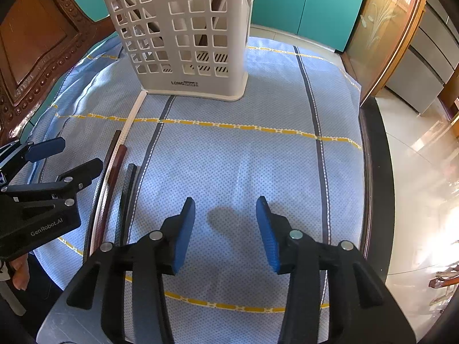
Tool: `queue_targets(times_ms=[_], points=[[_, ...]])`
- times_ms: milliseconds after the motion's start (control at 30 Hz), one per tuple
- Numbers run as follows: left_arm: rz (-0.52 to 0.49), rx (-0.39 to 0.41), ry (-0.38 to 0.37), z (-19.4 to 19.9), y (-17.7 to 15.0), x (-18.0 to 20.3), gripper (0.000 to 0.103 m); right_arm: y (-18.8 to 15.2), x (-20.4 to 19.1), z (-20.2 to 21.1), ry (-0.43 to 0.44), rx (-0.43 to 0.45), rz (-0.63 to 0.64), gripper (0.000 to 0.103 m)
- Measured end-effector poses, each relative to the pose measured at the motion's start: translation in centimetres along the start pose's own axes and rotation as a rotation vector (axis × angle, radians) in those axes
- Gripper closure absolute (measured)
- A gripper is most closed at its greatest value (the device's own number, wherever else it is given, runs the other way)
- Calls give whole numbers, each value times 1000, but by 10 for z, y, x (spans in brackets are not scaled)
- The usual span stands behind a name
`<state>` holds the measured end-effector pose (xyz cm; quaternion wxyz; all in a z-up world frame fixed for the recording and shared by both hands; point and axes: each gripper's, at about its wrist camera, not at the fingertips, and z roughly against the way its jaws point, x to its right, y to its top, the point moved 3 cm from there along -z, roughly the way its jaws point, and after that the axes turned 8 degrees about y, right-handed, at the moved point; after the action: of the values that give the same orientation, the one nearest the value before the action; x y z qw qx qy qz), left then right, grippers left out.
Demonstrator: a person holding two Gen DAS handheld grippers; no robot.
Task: Organize utensils
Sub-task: 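Lower both open tools over the loose chopsticks in front of the holder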
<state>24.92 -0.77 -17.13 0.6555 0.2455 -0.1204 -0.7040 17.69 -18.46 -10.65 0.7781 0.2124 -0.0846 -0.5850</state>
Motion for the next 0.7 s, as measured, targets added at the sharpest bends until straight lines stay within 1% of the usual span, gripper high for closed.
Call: queue_targets(times_ms=[100, 367, 467, 533, 567, 600, 633, 700], points=[[-4, -3, -2, -1, -1, 2, 29, -1, 0, 0, -3, -3, 5, 55], [-17, -5, -5, -4, -1, 5, 29, -1, -1, 1, -7, 1, 9, 53], [-7, -6, -19, -3, -2, 5, 30, 0, 0, 3, -1, 13, 2, 52], [4, -5, -34, -2, -1, 2, 41, 2, 1, 7, 11, 30, -7, 52], [10, -5, -41, -2, 0, 1, 48, 3, 3, 9, 18, 40, -15, 52], [23, -8, -59, -3, 1, -1, 53, 4, 4, 10, 21, 47, -23, 52], [34, -10, -70, -3, 2, -3, 55, 5, 6, 12, 24, 54, -33, 52], [54, -10, -89, -3, 4, -6, 63, 6, 10, 15, 34, 66, -53, 52]])
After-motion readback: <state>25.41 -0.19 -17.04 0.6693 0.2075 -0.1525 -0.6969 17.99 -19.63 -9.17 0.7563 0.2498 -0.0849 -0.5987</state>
